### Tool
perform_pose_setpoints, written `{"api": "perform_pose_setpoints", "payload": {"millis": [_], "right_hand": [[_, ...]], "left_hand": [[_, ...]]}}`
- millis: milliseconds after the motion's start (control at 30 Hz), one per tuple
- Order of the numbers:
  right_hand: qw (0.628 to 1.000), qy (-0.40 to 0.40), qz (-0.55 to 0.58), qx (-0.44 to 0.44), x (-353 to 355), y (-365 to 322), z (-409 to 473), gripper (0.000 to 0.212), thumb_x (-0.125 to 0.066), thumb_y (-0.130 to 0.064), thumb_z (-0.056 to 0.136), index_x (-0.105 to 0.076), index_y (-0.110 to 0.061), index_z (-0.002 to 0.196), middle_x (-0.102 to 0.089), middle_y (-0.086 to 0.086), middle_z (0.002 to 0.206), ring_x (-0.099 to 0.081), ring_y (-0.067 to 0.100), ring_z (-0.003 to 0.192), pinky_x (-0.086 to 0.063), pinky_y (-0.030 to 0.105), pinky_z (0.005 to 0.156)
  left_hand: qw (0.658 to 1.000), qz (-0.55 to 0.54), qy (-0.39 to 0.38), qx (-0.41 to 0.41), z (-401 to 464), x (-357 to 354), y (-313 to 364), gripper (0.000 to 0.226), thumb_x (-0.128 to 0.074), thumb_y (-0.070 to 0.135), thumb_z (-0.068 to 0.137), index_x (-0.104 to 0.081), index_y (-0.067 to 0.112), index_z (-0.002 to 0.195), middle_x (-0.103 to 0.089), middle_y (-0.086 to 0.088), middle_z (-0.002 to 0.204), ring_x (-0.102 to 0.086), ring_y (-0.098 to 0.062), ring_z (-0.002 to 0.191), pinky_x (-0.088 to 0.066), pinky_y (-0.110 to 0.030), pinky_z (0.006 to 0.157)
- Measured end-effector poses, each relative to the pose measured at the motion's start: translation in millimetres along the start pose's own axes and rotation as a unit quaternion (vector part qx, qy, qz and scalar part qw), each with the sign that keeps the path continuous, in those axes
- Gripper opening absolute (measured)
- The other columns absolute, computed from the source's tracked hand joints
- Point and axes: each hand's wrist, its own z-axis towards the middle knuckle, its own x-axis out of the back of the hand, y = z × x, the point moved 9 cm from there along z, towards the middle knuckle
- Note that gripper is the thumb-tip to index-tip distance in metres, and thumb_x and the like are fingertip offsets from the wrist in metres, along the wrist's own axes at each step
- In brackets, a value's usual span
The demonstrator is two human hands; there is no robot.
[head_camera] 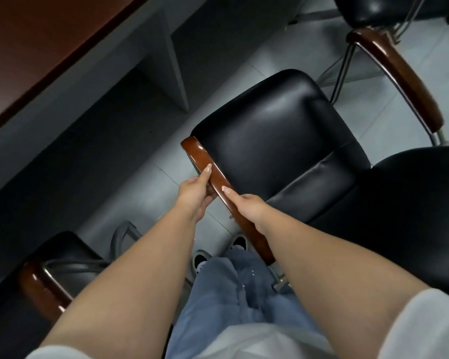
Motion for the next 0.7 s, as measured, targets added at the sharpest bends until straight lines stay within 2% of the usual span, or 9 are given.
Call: {"api": "perform_pose_setpoints", "payload": {"millis": [100,200,333,433,500,533,600,700], "right_hand": [[1.0,-0.002,-0.023,-0.004,-8,15,-7,0.065,-0.043,-0.064,0.086,-0.051,-0.011,0.124,-0.059,0.002,0.084,-0.054,0.022,0.092,-0.038,0.037,0.087],[0.999,-0.002,-0.054,-0.007,-14,30,-14,0.065,-0.039,-0.064,0.088,-0.049,-0.013,0.128,-0.056,0.002,0.091,-0.052,0.022,0.094,-0.039,0.041,0.096],[0.998,0.0,-0.062,0.012,-12,31,-16,0.065,-0.039,-0.062,0.089,-0.047,-0.013,0.13,-0.055,0.002,0.094,-0.052,0.023,0.094,-0.039,0.041,0.097],[0.998,0.019,-0.057,0.027,-10,31,-17,0.063,-0.041,-0.059,0.09,-0.046,-0.012,0.133,-0.057,0.01,0.117,-0.053,0.029,0.111,-0.038,0.041,0.099],[0.997,0.05,-0.04,0.046,-6,31,-21,0.057,-0.045,-0.055,0.091,-0.051,-0.012,0.128,-0.058,0.011,0.122,-0.054,0.03,0.111,-0.041,0.041,0.099],[0.995,0.066,-0.023,0.065,-3,29,-27,0.051,-0.047,-0.052,0.091,-0.055,-0.013,0.122,-0.06,0.01,0.118,-0.057,0.029,0.107,-0.044,0.04,0.098],[0.991,0.092,0.017,0.1,4,23,-31,0.039,-0.049,-0.051,0.091,-0.061,-0.016,0.105,-0.064,0.008,0.104,-0.06,0.026,0.097,-0.048,0.038,0.092],[0.979,0.128,0.04,0.156,14,11,-47,0.038,-0.051,-0.051,0.089,-0.063,-0.016,0.097,-0.063,0.004,0.09,-0.061,0.021,0.085,-0.05,0.033,0.082]], "left_hand": [[1.0,-0.021,0.0,0.009,-14,10,-17,0.032,-0.056,0.031,0.091,-0.057,0.006,0.111,-0.066,-0.003,0.097,-0.064,-0.017,0.086,-0.052,-0.031,0.082],[0.999,-0.035,0.015,0.021,-24,19,-37,0.028,-0.055,0.032,0.091,-0.056,0.009,0.107,-0.063,0.002,0.088,-0.062,-0.016,0.083,-0.05,-0.033,0.087],[0.998,-0.057,0.024,0.021,-32,17,-42,0.023,-0.055,0.032,0.091,-0.054,0.011,0.101,-0.061,0.001,0.085,-0.06,-0.017,0.085,-0.049,-0.035,0.092],[0.997,-0.07,0.029,0.011,-36,16,-42,0.026,-0.053,0.031,0.093,-0.053,0.01,0.108,-0.061,0.0,0.091,-0.061,-0.019,0.092,-0.049,-0.033,0.09],[0.998,-0.042,0.036,-0.003,-41,16,-40,0.037,-0.05,0.034,0.094,-0.052,0.008,0.121,-0.061,-0.003,0.106,-0.06,-0.021,0.105,-0.048,-0.031,0.092],[0.998,-0.02,0.048,-0.02,-47,18,-37,0.04,-0.05,0.035,0.094,-0.052,0.007,0.123,-0.06,-0.003,0.11,-0.06,-0.021,0.107,-0.048,-0.029,0.091],[0.996,0.002,0.079,-0.051,-55,24,-34,0.04,-0.049,0.035,0.095,-0.055,0.006,0.121,-0.061,0.001,0.099,-0.061,-0.014,0.092,-0.047,-0.024,0.083],[0.993,-0.056,0.081,-0.072,-76,28,-37,0.035,-0.049,0.033,0.096,-0.057,0.006,0.116,-0.06,0.002,0.085,-0.059,-0.008,0.075,-0.048,-0.016,0.067]]}}
